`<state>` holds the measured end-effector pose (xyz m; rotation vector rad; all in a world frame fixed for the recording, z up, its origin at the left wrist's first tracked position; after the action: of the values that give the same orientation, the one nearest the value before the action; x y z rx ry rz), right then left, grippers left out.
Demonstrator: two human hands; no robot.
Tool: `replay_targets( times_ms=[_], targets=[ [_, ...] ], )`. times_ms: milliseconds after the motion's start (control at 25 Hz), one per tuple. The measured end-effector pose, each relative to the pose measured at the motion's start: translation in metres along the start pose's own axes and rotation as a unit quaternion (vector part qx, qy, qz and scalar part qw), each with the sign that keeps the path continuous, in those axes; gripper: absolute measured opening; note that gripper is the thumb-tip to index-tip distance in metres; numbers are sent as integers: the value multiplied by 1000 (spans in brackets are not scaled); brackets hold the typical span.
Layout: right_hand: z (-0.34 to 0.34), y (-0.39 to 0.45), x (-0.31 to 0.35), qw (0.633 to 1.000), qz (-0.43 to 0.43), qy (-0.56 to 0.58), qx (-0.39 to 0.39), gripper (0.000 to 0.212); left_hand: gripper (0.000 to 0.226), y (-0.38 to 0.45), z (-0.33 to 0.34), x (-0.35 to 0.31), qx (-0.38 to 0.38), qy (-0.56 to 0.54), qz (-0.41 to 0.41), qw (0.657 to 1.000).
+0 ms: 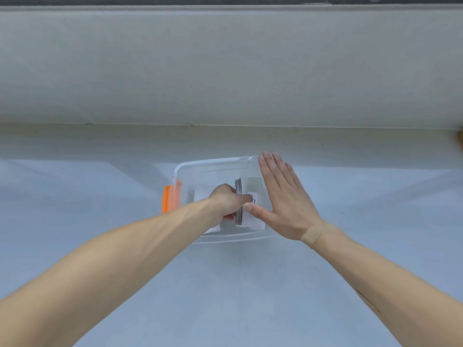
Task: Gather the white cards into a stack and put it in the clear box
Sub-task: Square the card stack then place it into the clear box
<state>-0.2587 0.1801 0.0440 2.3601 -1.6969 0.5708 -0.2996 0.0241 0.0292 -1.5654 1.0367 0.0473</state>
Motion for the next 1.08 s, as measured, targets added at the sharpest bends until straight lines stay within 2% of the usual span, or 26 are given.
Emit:
replay_targets(
  times_ms=[200, 280, 320, 520, 680, 920, 1080],
  targets=[
    [2, 0, 1, 1000, -1, -1, -7, 93, 21, 8, 10, 5, 5, -23, -32, 999],
    [2, 1, 0, 1000, 0, -3, -9, 93, 16, 8, 12, 7, 1, -17, -31, 999],
    [3, 1, 1, 1000, 0, -3, -10, 92, 13, 8, 13, 7, -5, -2, -28, 1000],
    [3, 0, 1, 1000, 2, 3, -16, 92, 27, 5, 13, 3, -43, 149, -16, 988],
    [3, 0, 2, 1000, 10, 12, -23, 93, 7, 1, 10, 3, -58, 160, -2, 985],
    [3, -1, 3, 999, 33, 14, -27, 90, 22, 3, 13, 2, -39, 156, -11, 987],
    [2, -2, 3, 998, 46, 24, -20, 86, 18, 0, 20, 0, -31, 219, 21, 975]
  ],
)
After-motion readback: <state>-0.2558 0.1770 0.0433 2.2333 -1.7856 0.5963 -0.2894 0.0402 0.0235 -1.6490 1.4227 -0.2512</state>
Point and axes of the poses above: each hand's wrist, its own y-axis towards the middle knuckle, its own z-axis out of the palm, x = y × z, the point moved 1 cm from there along y, towards the middle knuckle, and after that the axes turned 2 degrees about x, right-handed, at the moved point
